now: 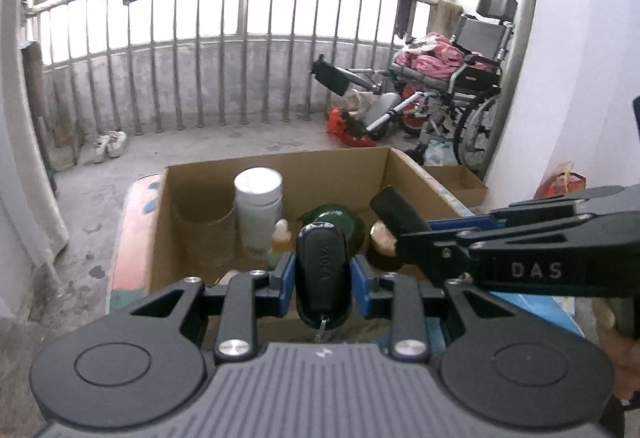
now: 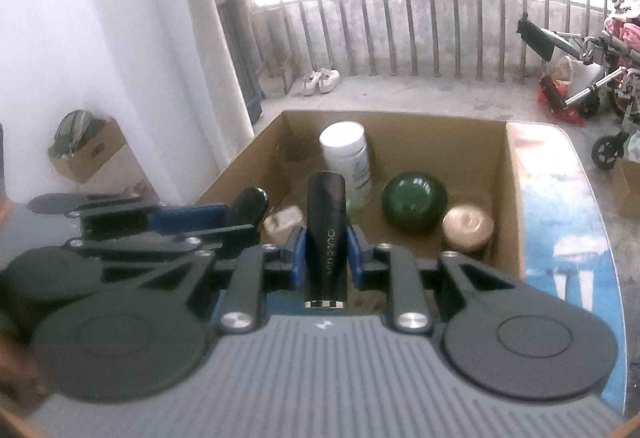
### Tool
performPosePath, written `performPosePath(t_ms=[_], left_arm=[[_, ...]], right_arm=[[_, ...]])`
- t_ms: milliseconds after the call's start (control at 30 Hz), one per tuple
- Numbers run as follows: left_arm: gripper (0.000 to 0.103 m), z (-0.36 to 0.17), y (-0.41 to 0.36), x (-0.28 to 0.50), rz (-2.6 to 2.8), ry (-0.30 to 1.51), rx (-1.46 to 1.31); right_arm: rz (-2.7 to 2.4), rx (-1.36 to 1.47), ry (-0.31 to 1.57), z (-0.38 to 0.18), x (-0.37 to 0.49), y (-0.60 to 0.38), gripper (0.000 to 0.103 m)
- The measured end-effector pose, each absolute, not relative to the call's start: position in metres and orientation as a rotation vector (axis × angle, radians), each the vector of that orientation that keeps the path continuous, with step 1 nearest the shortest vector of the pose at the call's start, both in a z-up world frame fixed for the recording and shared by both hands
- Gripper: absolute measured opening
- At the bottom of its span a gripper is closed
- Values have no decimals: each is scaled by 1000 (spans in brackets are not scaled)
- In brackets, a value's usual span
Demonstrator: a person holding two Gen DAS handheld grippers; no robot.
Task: Organize rigid objects
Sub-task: 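Lower the black cylinder and black case into the box and open both tools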
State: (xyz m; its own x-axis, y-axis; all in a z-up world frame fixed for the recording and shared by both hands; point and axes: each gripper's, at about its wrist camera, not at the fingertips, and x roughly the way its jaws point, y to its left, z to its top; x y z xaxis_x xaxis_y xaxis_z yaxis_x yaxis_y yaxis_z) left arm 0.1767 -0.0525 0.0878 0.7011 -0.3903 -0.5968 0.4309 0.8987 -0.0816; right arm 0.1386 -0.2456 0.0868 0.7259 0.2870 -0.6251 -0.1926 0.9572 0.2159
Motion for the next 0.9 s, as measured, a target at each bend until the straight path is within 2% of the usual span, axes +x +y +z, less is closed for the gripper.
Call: performPosePath(t_ms=[133, 533, 667, 900], left_arm=[[31, 78, -71, 211, -492, 700, 72], [32, 22, -90, 264, -509, 878, 86], [44, 15, -87, 270, -495, 885, 87], [44, 15, -82, 267, -496, 879, 67]], right_arm=[[255, 152, 744, 82, 171, -262, 21], [256, 235, 942, 16, 232, -289, 22], [245, 227, 952, 8, 236, -288, 23], [235, 231, 939, 7, 235, -292, 23]])
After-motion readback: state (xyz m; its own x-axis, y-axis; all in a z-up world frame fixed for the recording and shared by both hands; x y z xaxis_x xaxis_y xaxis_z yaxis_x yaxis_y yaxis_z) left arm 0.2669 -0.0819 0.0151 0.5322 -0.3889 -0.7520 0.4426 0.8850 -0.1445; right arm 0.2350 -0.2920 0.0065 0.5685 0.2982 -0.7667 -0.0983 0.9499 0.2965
